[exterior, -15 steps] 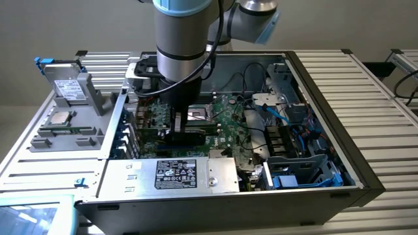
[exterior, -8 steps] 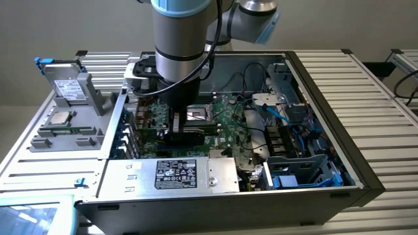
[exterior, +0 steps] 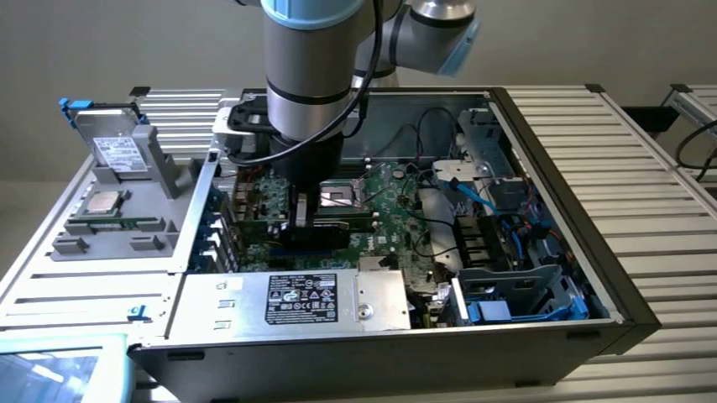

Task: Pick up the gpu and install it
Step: 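Insert the gpu into the slot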

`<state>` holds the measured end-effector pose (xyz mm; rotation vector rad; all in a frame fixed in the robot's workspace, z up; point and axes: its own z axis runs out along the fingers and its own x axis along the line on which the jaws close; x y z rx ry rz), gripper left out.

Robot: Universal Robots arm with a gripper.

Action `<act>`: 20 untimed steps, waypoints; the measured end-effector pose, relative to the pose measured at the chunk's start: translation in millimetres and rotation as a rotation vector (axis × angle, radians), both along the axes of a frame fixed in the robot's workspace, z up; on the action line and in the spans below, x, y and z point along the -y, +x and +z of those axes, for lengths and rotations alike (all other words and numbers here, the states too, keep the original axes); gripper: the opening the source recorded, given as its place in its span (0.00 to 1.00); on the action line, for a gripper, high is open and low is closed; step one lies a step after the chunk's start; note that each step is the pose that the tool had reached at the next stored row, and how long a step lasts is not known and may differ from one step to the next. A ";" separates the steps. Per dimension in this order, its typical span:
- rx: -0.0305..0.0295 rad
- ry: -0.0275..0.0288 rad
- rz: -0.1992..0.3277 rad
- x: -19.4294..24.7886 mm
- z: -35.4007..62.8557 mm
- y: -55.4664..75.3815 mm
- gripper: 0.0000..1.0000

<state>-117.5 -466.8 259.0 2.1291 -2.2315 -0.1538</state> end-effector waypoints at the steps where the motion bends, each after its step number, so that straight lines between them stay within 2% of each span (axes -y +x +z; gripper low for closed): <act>1: -0.0001 0.0000 0.000 0.0 0.0 0.0 0.28; 12: -0.0012 0.0001 0.000 0.0 4.1 0.0 0.28; 14: -0.0051 0.0004 0.000 0.0 4.0 0.7 0.28; 16: -0.0136 0.0007 0.000 0.0 4.0 1.6 0.28; 19: -0.0151 0.0005 0.000 0.1 4.2 1.9 0.28; 20: -0.0175 0.0004 0.000 0.9 4.2 3.5 0.28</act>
